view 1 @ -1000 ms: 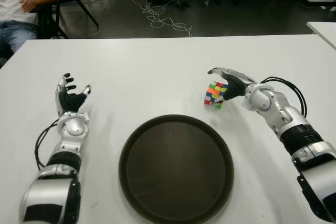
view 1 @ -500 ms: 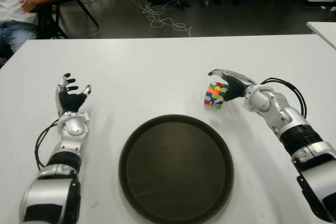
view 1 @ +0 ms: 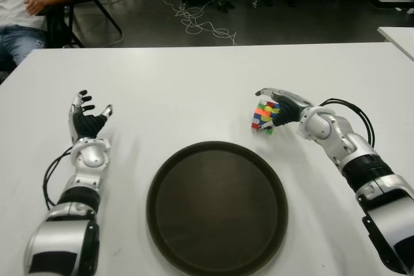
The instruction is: Pick up the Rubik's Cube and put it in the plate
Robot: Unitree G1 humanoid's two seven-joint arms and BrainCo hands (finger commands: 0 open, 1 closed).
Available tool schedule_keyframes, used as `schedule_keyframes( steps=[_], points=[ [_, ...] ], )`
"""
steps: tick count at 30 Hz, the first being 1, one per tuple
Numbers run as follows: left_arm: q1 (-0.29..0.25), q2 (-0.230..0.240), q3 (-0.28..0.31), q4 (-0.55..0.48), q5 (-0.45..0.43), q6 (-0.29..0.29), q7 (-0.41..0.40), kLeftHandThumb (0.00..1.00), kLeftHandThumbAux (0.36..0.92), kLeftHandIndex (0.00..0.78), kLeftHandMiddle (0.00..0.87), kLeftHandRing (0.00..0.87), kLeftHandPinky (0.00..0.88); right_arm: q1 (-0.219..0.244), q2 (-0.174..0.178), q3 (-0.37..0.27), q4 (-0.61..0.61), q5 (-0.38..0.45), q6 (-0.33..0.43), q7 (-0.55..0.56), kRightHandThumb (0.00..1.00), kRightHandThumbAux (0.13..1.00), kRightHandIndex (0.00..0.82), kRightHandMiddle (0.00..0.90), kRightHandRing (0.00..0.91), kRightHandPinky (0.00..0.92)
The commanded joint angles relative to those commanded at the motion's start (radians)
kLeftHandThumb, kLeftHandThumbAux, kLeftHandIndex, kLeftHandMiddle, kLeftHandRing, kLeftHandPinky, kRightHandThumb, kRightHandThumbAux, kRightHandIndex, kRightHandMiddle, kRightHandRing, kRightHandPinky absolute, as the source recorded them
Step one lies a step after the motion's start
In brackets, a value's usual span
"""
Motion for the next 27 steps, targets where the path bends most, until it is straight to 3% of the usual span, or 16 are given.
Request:
schedule_keyframes(
  steps=[8,12,15,27],
  points=[
    [-0.002,0.0,0.002,-0.001,-0.004,0.006,-0.009,0.073,0.769,0.136,0.222,0.259,0.313,-0.01,0.001,0.013,-0.002,-0.012,0.021,0.021,0.0,0.741,0.038,0.067,0.045,0.0],
    [-0.001,-0.002,0.005,-0.002,-0.008,0.007,-0.01,0.072,0.785,0.135,0.234,0.293,0.378,-0.012,0.0,0.019,-0.009,-0.016,0.03,0.029,0.0,0.745,0.034,0.06,0.041,0.0],
    [0.0,-0.003,0.004,-0.004,-0.007,0.006,-0.008,0.089,0.787,0.133,0.232,0.292,0.38,-0.014,0.003,0.018,-0.009,-0.009,0.033,0.038,0.0,0.744,0.035,0.062,0.038,0.0],
    [0.001,-0.003,0.003,-0.005,-0.005,0.014,-0.003,0.093,0.764,0.135,0.205,0.235,0.29,-0.038,0.018,0.044,0.019,-0.036,0.054,0.052,0.0,0.729,0.032,0.077,0.054,0.0]
  ],
)
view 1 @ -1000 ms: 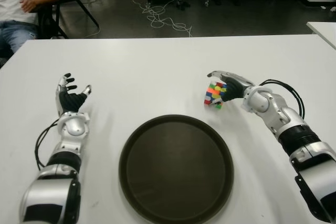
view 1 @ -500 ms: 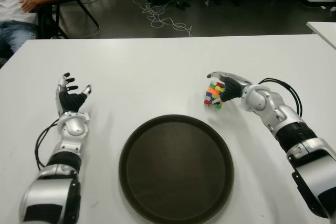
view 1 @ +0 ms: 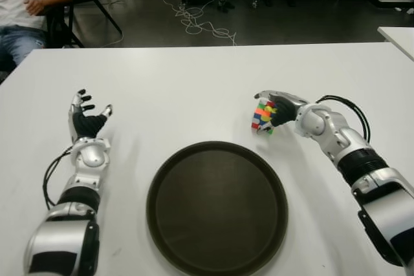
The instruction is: Pick up the Rubik's Cube and put it in the plate
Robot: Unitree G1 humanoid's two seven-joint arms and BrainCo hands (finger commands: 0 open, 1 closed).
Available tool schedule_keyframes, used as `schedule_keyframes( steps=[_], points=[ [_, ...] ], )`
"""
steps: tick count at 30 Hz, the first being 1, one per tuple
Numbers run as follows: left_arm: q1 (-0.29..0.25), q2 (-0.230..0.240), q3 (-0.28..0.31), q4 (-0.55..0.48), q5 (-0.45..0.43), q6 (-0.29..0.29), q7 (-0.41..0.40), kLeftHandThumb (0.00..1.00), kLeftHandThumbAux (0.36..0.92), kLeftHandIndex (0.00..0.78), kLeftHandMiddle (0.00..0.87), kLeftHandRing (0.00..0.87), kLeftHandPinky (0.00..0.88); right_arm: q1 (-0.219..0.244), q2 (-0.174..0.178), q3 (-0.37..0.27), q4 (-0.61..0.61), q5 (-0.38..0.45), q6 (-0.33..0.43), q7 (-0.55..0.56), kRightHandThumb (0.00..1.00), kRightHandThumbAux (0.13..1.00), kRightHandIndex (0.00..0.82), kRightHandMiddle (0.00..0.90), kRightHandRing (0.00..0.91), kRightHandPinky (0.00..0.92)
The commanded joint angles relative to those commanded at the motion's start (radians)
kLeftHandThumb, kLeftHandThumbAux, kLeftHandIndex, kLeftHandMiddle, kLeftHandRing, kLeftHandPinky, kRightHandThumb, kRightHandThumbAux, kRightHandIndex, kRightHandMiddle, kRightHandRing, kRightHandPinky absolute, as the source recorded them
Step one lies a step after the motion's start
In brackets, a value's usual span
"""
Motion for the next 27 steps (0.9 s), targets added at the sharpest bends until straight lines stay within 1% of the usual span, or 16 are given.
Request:
schedule_keyframes(
  steps=[4,8,16,18,19,21,24,27],
  points=[
    [-0.002,0.001,-0.002,0.003,0.003,0.006,0.003,0.075,0.761,0.138,0.201,0.227,0.286,-0.002,0.0,0.001,0.006,0.003,-0.007,0.002,0.0,0.716,0.033,0.078,0.052,0.0],
    [-0.003,0.0,0.0,0.003,0.001,0.007,0.002,0.062,0.768,0.142,0.217,0.253,0.318,-0.009,0.004,0.006,0.031,0.0,-0.018,-0.011,0.0,0.704,0.03,0.072,0.046,0.0],
    [-0.003,0.003,-0.003,0.003,0.005,0.004,0.003,0.082,0.777,0.143,0.231,0.273,0.349,-0.013,0.005,0.007,0.053,0.003,-0.037,-0.026,0.0,0.702,0.031,0.071,0.046,0.0],
    [-0.003,0.003,-0.005,0.002,0.006,0.004,0.002,0.081,0.774,0.145,0.233,0.285,0.368,-0.014,0.005,0.007,0.058,0.003,-0.039,-0.028,0.0,0.706,0.032,0.071,0.048,0.0],
    [-0.002,0.003,-0.005,0.002,0.007,0.004,0.001,0.078,0.774,0.143,0.237,0.307,0.411,-0.014,0.005,0.008,0.059,0.003,-0.04,-0.028,0.0,0.708,0.034,0.072,0.049,0.0],
    [-0.002,0.003,-0.006,0.002,0.007,0.004,0.0,0.073,0.775,0.141,0.241,0.327,0.449,-0.015,0.005,0.009,0.062,0.001,-0.038,-0.027,0.0,0.709,0.036,0.073,0.05,0.0],
    [0.0,0.003,-0.004,0.001,0.003,0.0,-0.003,0.074,0.777,0.143,0.249,0.332,0.437,-0.018,0.004,0.014,0.064,-0.001,-0.034,-0.018,0.0,0.715,0.041,0.079,0.058,0.001],
    [0.0,0.002,-0.002,0.002,0.001,-0.006,-0.005,0.085,0.774,0.142,0.237,0.301,0.389,-0.017,0.003,0.013,0.066,0.003,-0.042,-0.022,0.0,0.715,0.049,0.086,0.066,0.009]
  ],
)
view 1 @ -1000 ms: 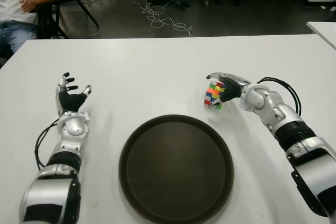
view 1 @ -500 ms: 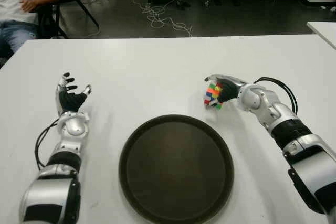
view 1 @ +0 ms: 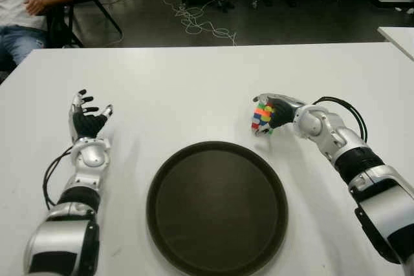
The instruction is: Pick up the Rubik's Cube and put it in the plate
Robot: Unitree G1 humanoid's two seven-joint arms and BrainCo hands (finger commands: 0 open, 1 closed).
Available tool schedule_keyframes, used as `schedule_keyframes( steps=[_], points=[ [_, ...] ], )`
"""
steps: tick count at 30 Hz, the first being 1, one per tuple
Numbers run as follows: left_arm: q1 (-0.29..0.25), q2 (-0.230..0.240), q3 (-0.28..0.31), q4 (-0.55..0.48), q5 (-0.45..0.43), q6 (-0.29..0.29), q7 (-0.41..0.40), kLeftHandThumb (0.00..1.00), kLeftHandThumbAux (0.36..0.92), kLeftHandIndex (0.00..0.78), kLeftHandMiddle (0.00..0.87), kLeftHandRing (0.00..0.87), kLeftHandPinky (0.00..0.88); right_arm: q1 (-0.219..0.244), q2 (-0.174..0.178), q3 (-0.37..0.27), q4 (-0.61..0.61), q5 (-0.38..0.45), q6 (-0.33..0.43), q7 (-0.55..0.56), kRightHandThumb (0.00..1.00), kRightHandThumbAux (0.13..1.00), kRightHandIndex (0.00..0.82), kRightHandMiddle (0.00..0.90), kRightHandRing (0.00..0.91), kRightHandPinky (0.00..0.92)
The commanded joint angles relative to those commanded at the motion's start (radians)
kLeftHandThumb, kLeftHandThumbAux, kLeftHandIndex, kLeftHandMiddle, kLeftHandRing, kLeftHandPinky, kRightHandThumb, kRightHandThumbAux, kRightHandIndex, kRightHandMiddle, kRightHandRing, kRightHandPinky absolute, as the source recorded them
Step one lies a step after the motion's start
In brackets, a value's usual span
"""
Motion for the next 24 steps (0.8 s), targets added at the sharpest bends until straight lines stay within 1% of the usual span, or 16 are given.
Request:
schedule_keyframes(
  steps=[4,11,16,18,19,21,24],
  points=[
    [0.0,0.0,0.0,0.0,0.0,-0.001,0.0,0.087,0.772,0.14,0.231,0.284,0.366,0.003,-0.002,-0.003,0.003,0.004,-0.011,-0.005,0.0,0.711,0.057,0.093,0.072,0.012],
    [0.0,0.0,-0.002,-0.003,0.003,0.008,0.004,0.072,0.785,0.14,0.226,0.27,0.357,0.005,-0.006,-0.005,-0.01,0.01,-0.013,0.015,0.0,0.72,0.049,0.09,0.072,0.011],
    [0.001,-0.001,0.001,-0.002,-0.001,0.004,0.003,0.105,0.781,0.15,0.213,0.249,0.336,0.006,-0.006,-0.005,-0.004,0.011,-0.014,0.025,0.0,0.736,0.048,0.082,0.064,0.001],
    [0.0,-0.001,0.002,-0.002,-0.001,0.003,0.003,0.11,0.78,0.152,0.213,0.248,0.336,0.006,-0.005,-0.005,0.001,0.011,-0.015,0.023,0.0,0.74,0.047,0.079,0.061,0.0],
    [0.0,-0.001,0.003,-0.001,-0.003,0.002,0.002,0.111,0.78,0.153,0.213,0.248,0.336,0.002,-0.001,-0.004,0.023,0.009,-0.02,0.014,0.0,0.742,0.047,0.078,0.06,0.0],
    [-0.001,-0.002,0.005,-0.001,-0.005,0.002,0.002,0.109,0.782,0.155,0.219,0.259,0.355,-0.001,0.001,-0.002,0.04,0.008,-0.024,0.009,0.0,0.745,0.045,0.075,0.057,0.0],
    [-0.002,-0.001,0.004,-0.002,-0.004,0.01,0.001,0.072,0.783,0.142,0.24,0.289,0.359,-0.002,-0.001,0.0,0.037,0.005,-0.025,0.012,0.0,0.742,0.051,0.086,0.066,0.005]
  ],
)
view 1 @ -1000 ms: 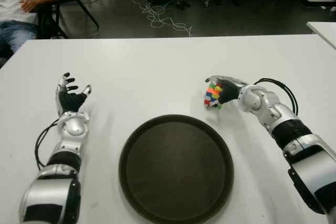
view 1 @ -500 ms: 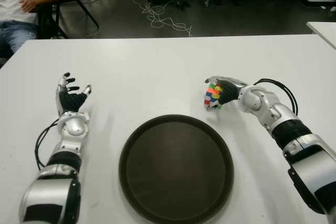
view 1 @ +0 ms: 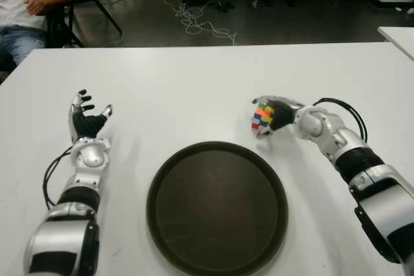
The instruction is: Pick up the Rubik's Cube and put it in the plate
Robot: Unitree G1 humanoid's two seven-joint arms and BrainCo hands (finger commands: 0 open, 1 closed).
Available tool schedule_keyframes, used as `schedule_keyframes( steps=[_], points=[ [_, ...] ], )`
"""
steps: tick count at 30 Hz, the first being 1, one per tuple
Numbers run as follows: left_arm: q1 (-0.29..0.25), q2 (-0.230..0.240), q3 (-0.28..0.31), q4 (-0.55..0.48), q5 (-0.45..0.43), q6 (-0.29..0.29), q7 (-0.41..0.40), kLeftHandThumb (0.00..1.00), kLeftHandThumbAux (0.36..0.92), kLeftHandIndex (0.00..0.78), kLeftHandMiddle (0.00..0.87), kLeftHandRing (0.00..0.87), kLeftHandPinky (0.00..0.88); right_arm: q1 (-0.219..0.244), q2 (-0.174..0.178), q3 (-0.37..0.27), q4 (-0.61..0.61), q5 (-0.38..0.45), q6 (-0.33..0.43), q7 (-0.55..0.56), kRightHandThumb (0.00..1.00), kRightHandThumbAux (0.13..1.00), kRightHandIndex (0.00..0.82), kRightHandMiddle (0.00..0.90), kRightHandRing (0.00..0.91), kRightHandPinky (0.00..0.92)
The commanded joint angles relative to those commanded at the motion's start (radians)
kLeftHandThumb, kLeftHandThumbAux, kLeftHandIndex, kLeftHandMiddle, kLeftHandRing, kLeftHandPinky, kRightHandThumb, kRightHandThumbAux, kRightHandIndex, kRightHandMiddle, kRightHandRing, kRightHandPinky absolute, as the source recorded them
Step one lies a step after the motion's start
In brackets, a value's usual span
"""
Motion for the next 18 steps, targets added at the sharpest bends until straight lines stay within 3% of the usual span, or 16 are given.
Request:
schedule_keyframes(
  steps=[4,7,13,18],
  points=[
    [0.0,0.002,-0.004,-0.003,0.006,0.008,0.001,0.046,0.783,0.14,0.275,0.326,0.389,0.004,-0.003,0.004,-0.01,-0.004,0.006,0.004,0.0,0.728,0.054,0.088,0.068,0.004],
    [0.0,0.001,-0.004,-0.003,0.005,0.007,0.0,0.065,0.774,0.141,0.252,0.295,0.35,0.002,-0.003,0.008,-0.014,-0.009,0.02,0.012,0.0,0.725,0.051,0.087,0.068,0.005],
    [0.001,0.001,-0.003,-0.002,0.003,0.001,-0.002,0.087,0.773,0.149,0.245,0.29,0.353,0.003,-0.003,0.008,-0.017,-0.008,0.029,0.022,0.0,0.725,0.062,0.1,0.081,0.026],
    [0.003,0.002,-0.003,0.001,0.004,-0.007,-0.002,0.088,0.781,0.146,0.259,0.319,0.405,0.017,-0.006,-0.006,-0.029,0.008,0.015,0.02,0.0,0.719,0.063,0.106,0.088,0.021]
  ],
)
